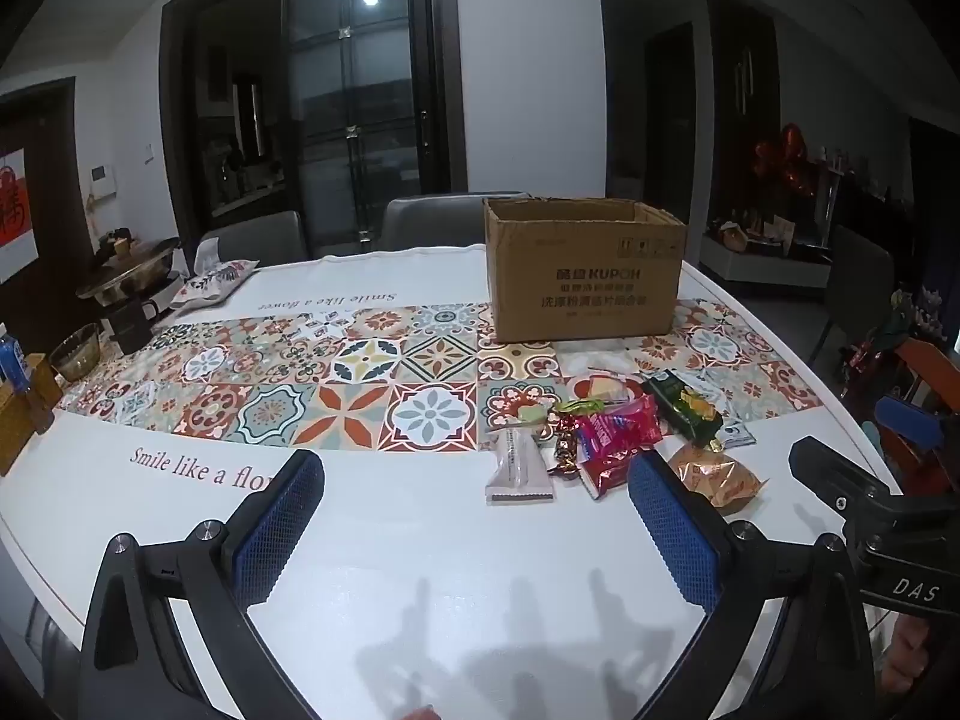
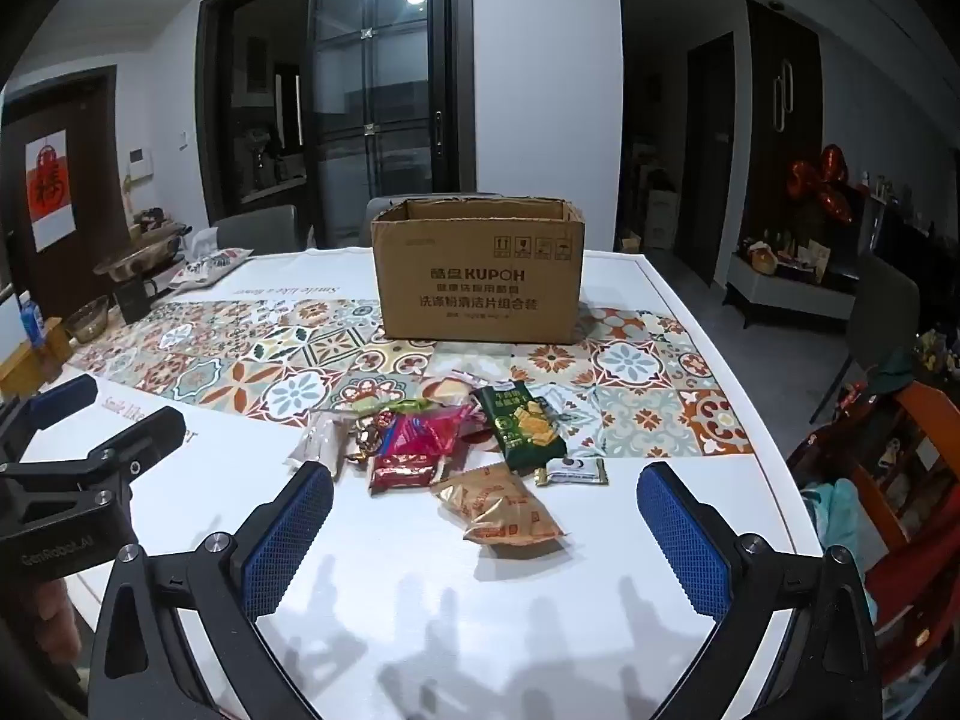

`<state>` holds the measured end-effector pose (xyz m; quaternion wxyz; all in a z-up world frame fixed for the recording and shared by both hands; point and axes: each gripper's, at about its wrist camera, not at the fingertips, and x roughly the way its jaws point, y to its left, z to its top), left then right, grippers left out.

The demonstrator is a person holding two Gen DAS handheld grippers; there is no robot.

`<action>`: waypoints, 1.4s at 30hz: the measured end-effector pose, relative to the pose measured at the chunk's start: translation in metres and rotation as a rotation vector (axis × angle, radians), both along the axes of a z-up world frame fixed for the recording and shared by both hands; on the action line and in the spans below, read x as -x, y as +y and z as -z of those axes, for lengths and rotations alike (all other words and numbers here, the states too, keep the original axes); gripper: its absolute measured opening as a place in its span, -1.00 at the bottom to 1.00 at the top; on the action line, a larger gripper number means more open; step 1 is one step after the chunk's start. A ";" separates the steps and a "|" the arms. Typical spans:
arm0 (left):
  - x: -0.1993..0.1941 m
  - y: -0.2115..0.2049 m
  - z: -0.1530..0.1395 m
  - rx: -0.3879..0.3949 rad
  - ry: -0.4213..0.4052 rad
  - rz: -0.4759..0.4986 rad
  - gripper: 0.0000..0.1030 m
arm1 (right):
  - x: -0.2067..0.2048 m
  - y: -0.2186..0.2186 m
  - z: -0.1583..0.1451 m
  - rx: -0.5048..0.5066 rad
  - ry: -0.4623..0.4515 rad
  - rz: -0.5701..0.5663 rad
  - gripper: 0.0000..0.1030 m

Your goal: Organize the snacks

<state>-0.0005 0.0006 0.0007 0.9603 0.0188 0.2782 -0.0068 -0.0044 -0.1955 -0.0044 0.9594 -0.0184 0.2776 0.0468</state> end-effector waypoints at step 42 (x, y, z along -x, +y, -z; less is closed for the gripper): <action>0.001 -0.002 0.000 -0.010 0.000 -0.004 1.00 | 0.000 -0.003 0.002 -0.023 0.006 0.004 0.99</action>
